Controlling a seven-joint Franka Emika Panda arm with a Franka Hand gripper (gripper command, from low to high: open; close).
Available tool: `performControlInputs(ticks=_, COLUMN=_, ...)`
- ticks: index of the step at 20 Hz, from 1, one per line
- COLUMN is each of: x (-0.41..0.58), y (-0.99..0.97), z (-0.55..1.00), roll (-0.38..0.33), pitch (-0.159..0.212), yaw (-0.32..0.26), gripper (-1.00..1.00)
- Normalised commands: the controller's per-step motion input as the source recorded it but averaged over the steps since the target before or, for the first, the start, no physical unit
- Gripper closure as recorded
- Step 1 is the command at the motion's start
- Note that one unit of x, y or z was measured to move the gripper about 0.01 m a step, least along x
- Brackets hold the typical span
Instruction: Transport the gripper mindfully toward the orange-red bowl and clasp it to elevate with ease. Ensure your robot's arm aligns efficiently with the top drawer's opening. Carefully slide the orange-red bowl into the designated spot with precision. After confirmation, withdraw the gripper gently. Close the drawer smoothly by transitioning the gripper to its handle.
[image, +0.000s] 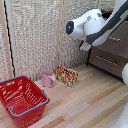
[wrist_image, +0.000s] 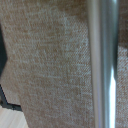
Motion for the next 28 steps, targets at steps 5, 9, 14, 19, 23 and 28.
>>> performControlInputs(ticks=5, x=-0.079, y=-0.13, z=0.09, roll=0.000, pitch=0.004, yaw=-0.010, gripper=1.00)
performControlInputs(ticks=9, x=-0.041, y=-0.19, z=0.25, roll=0.000, pitch=0.006, yaw=-0.029, gripper=1.00)
performControlInputs(ticks=14, x=0.000, y=-0.47, z=0.54, roll=-0.018, pitch=0.029, yaw=-0.005, gripper=1.00)
performControlInputs(ticks=19, x=0.046, y=-0.70, z=0.70, roll=0.000, pitch=0.002, yaw=0.010, gripper=1.00)
performControlInputs(ticks=23, x=0.016, y=-0.59, z=0.54, roll=-0.008, pitch=0.033, yaw=0.043, gripper=1.00)
performControlInputs(ticks=28, x=0.000, y=-0.56, z=0.39, roll=-0.025, pitch=0.038, yaw=0.060, gripper=1.00)
